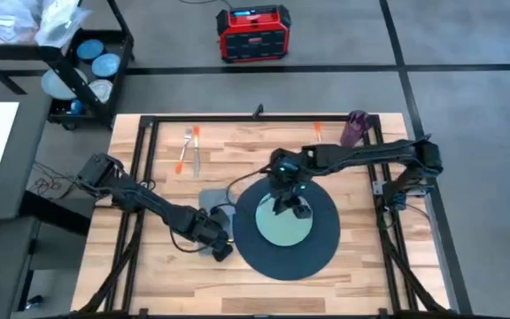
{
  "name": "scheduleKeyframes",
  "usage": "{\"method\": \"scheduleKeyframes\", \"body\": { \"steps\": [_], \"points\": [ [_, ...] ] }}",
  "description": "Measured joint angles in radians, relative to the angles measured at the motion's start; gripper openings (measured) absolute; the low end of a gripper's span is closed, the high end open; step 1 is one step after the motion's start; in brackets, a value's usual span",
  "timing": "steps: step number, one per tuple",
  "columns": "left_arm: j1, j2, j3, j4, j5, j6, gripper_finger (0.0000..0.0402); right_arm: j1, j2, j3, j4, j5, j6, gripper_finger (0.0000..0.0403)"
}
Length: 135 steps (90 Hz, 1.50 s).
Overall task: Set table place
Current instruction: Fold the grey napkin
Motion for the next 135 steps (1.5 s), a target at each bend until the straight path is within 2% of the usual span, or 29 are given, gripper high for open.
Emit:
{"method": "scheduleKeyframes", "body": {
  "steps": [12,28,46,66,82,108,125,135],
  "points": [
    [0.015,0.000,0.000,0.002,-0.002,0.033,0.0000,-0.036,0.120,0.118,-0.087,0.022,-0.085,0.0052],
    [0.049,0.000,0.000,0.022,-0.014,0.096,0.0000,-0.088,0.249,0.256,-0.123,0.094,-0.121,0.0052],
    [0.068,0.000,0.000,0.017,-0.011,0.127,0.0000,-0.095,0.364,0.330,-0.100,0.062,-0.178,0.0052],
    [0.086,0.000,0.000,0.021,-0.010,0.137,0.0000,-0.096,0.414,0.336,-0.052,-0.003,-0.184,0.0052],
    [0.090,0.000,0.000,0.040,-0.010,0.134,0.0000,-0.080,0.441,0.336,0.066,-0.082,-0.161,0.0052],
    [0.096,0.000,0.000,0.051,-0.008,0.140,0.0000,-0.088,0.444,0.321,0.125,-0.080,-0.120,0.0052],
    [0.099,-0.001,0.000,0.079,-0.009,0.143,0.0000,-0.099,0.527,0.317,0.220,-0.054,0.030,0.0052],
    [0.098,-0.001,0.000,0.077,-0.009,0.135,0.0000,-0.087,0.571,0.317,0.210,-0.085,0.043,0.0052]
  ]
}}
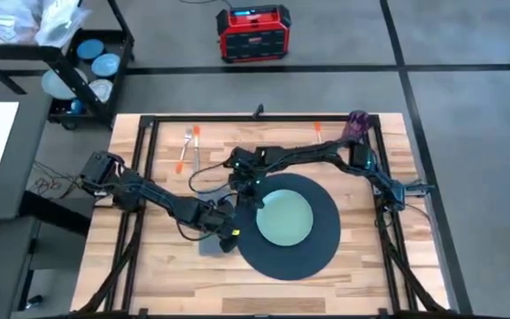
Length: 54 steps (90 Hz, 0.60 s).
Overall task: Set table place
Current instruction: Fold the grey napkin
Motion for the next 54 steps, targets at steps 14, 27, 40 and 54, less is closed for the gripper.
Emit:
{"method": "scheduleKeyframes", "body": {
  "steps": [14,27,40,54],
  "points": [
    [0.000,0.000,0.000,0.001,0.000,-0.004,0.0000,0.024,0.002,0.011,0.009,-0.024,-0.008,0.0052],
    [0.000,0.000,0.000,0.011,-0.001,-0.006,0.0000,0.032,0.002,0.010,0.015,-0.030,-0.002,0.0052],
    [0.000,0.000,0.000,0.022,0.000,-0.006,0.0000,0.044,0.002,0.010,0.036,-0.005,0.005,0.0051],
    [0.000,0.000,0.000,0.023,-0.001,-0.006,0.0000,0.051,0.002,0.010,0.071,0.011,0.037,0.0040]
  ]
}}
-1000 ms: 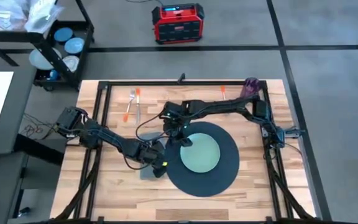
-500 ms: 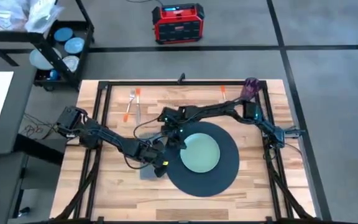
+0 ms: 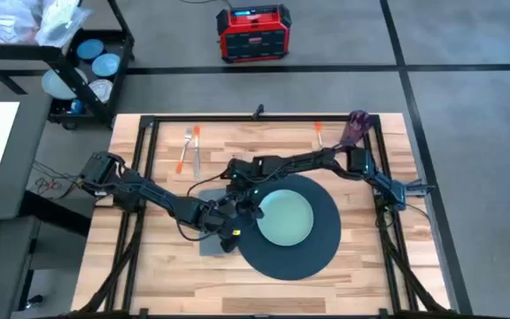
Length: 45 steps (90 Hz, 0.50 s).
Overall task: Set table place
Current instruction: Fold the grey napkin
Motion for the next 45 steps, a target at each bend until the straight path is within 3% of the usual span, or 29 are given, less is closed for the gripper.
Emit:
{"method": "scheduleKeyframes", "body": {
  "steps": [45],
  "points": [
    [0.000,0.000,0.000,0.004,0.000,0.009,0.0000,-0.024,0.000,-0.001,0.031,0.062,0.007,0.0038]
  ]
}}
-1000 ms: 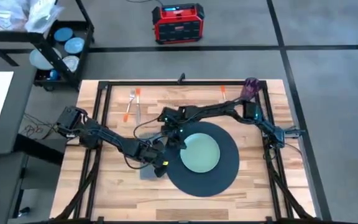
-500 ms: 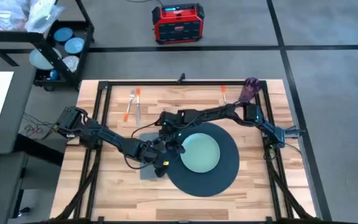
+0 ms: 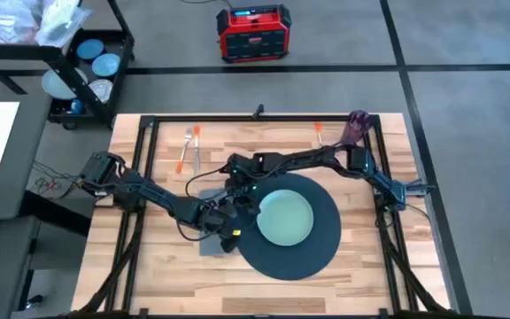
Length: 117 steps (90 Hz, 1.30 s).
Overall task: Set table place
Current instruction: Fold the grey napkin
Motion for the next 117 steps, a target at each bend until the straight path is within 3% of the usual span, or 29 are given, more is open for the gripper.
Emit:
{"method": "scheduleKeyframes", "body": {
  "steps": [35,61,103,117],
  "points": [
    [0.000,0.000,0.000,0.026,0.000,-0.009,0.0000,0.016,0.067,-0.002,0.061,-0.014,0.010,0.0037],
    [0.000,0.000,0.000,0.028,0.000,-0.009,0.0000,0.019,0.055,-0.001,0.053,-0.003,0.019,0.0001],
    [0.000,0.000,0.000,0.042,-0.001,0.006,0.0000,-0.013,-0.034,0.071,-0.016,-0.007,0.005,0.0000],
    [-0.008,0.000,0.000,0.027,0.000,0.012,0.0000,-0.022,-0.034,0.044,-0.146,-0.061,-0.060,0.0008]
  ]
}}
